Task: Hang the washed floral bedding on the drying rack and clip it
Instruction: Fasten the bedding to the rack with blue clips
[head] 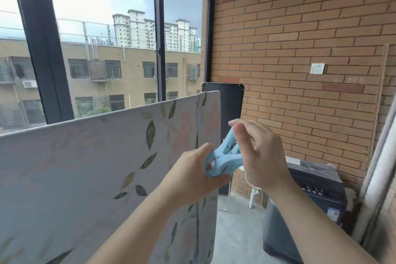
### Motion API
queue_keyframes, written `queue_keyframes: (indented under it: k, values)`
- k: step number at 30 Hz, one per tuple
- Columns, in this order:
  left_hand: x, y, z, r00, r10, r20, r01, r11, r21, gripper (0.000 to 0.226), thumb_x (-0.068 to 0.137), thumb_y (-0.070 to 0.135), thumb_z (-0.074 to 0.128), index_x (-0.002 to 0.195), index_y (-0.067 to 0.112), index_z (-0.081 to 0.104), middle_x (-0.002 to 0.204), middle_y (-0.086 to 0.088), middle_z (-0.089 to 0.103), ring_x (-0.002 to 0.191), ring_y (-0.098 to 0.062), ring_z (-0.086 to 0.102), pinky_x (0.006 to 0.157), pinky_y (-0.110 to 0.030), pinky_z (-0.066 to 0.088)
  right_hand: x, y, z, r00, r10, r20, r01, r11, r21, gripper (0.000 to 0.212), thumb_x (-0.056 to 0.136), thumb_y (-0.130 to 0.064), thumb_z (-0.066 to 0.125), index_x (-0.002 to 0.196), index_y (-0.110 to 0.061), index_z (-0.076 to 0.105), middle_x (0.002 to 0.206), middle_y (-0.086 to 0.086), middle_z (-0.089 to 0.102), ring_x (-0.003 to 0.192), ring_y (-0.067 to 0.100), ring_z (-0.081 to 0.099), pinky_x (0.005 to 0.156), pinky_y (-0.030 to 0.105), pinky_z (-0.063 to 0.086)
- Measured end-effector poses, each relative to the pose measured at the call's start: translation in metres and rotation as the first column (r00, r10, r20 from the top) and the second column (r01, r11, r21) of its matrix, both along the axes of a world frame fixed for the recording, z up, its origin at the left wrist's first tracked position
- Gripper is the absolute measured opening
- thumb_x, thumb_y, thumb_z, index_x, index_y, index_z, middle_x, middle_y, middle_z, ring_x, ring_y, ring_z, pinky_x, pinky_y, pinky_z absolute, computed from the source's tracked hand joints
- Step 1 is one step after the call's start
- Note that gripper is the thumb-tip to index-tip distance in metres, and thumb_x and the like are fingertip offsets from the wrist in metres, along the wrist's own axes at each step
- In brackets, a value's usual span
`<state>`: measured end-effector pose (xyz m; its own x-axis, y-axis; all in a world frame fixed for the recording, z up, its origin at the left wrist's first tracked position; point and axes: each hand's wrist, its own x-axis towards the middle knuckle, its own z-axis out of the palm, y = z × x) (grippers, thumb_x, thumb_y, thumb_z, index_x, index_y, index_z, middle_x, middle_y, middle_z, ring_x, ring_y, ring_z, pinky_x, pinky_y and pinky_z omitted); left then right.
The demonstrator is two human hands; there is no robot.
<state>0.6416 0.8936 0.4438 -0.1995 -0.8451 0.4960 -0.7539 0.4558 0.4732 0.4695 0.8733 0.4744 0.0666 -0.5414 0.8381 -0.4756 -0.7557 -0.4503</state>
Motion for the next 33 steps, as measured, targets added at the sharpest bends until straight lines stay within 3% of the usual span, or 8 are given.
queue_keyframes:
  k: [6,9,12,15,18,22,29,33]
  values:
    - [-0.058,-0.092,0.003,1.0,-0.021,0.008,0.021,0.999,-0.029,0.04,0.08,0.048,0.077,0.086,0.046,0.037,0.078,0.02,0.052,0.069,0.007,0.05,0.054,-0.012,0.034,-0.057,-0.091,0.001,1.0,-0.005,-0.005,0.004,0.997,-0.074,0.064,0.099,-0.065,0.027,0.105,-0.018,0.071,0.1,-0.012,0.068,0.098,-0.003,0.059,0.083,0.006,0.039]
    - [-0.083,-0.127,0.002,1.0,0.01,-0.01,-0.011,0.998,-0.057,0.037,0.08,0.045,0.077,0.1,0.041,0.046,0.081,0.02,0.054,0.07,0.007,0.052,0.053,-0.012,0.036,-0.08,-0.132,0.0,1.0,0.008,-0.027,-0.011,0.994,-0.108,0.063,0.099,-0.062,0.027,0.103,-0.017,0.07,0.101,-0.01,0.068,0.097,0.0,0.059,0.083,0.007,0.04]
    - [-0.11,-0.156,0.0,0.998,0.061,-0.024,-0.061,0.998,-0.026,0.049,0.08,0.04,0.079,0.118,0.033,0.05,0.086,0.021,0.054,0.075,0.012,0.054,0.054,-0.011,0.042,-0.106,-0.172,0.0,0.998,0.03,-0.055,-0.037,0.99,-0.134,0.064,0.099,-0.064,0.026,0.102,-0.017,0.07,0.1,-0.011,0.067,0.096,0.001,0.059,0.084,0.008,0.04]
    - [-0.128,-0.184,0.009,0.989,0.141,0.051,-0.141,0.99,-0.008,0.058,0.078,0.038,0.079,0.125,0.039,0.046,0.096,0.022,0.055,0.087,0.002,0.054,0.067,-0.012,0.044,-0.127,-0.213,0.011,0.998,0.032,-0.06,-0.041,0.987,-0.156,0.066,0.099,-0.065,0.024,0.098,-0.017,0.07,0.093,-0.012,0.064,0.088,0.003,0.057,0.08,0.01,0.039]
    - [-0.132,-0.214,0.02,0.949,0.254,0.186,-0.257,0.966,-0.009,0.066,0.083,0.019,0.07,0.137,0.043,0.038,0.12,0.03,0.047,0.107,-0.005,0.051,0.083,-0.023,0.044,-0.137,-0.257,0.02,0.998,0.056,-0.023,-0.059,0.983,-0.173,0.056,0.1,-0.059,0.027,0.087,-0.02,0.066,0.083,-0.015,0.058,0.079,0.004,0.053,0.073,0.016,0.037]
    - [-0.118,-0.253,0.035,0.853,0.456,0.253,-0.438,0.89,-0.124,0.074,0.079,-0.003,0.05,0.143,0.033,0.043,0.144,0.015,0.047,0.127,-0.015,0.049,0.096,-0.031,0.048,-0.128,-0.306,0.015,0.997,0.078,-0.006,-0.078,0.981,-0.177,0.039,0.1,-0.052,0.032,0.076,-0.026,0.048,0.074,-0.016,0.047,0.071,0.008,0.045,0.068,0.02,0.032]
    - [-0.066,-0.317,0.063,0.66,0.734,0.158,-0.654,0.665,-0.361,0.036,0.09,0.013,0.059,0.126,0.017,0.062,0.128,-0.001,0.06,0.12,-0.026,0.053,0.093,-0.034,0.04,-0.088,-0.378,0.021,0.997,0.055,0.053,-0.037,0.955,-0.293,0.039,0.101,-0.043,0.036,0.072,-0.018,0.035,0.072,-0.005,0.043,0.068,0.016,0.041,0.061,0.033,0.037]
    - [-0.033,-0.352,0.066,0.619,0.77,0.153,-0.664,0.617,-0.422,0.036,0.097,0.029,0.055,0.13,0.019,0.062,0.129,0.0,0.063,0.12,-0.025,0.056,0.099,-0.038,0.042,-0.051,-0.417,0.037,0.996,0.042,0.077,-0.007,0.912,-0.411,0.042,0.099,-0.037,0.046,0.066,-0.013,0.038,0.067,-0.003,0.041,0.065,0.02,0.041,0.057,0.037,0.038]
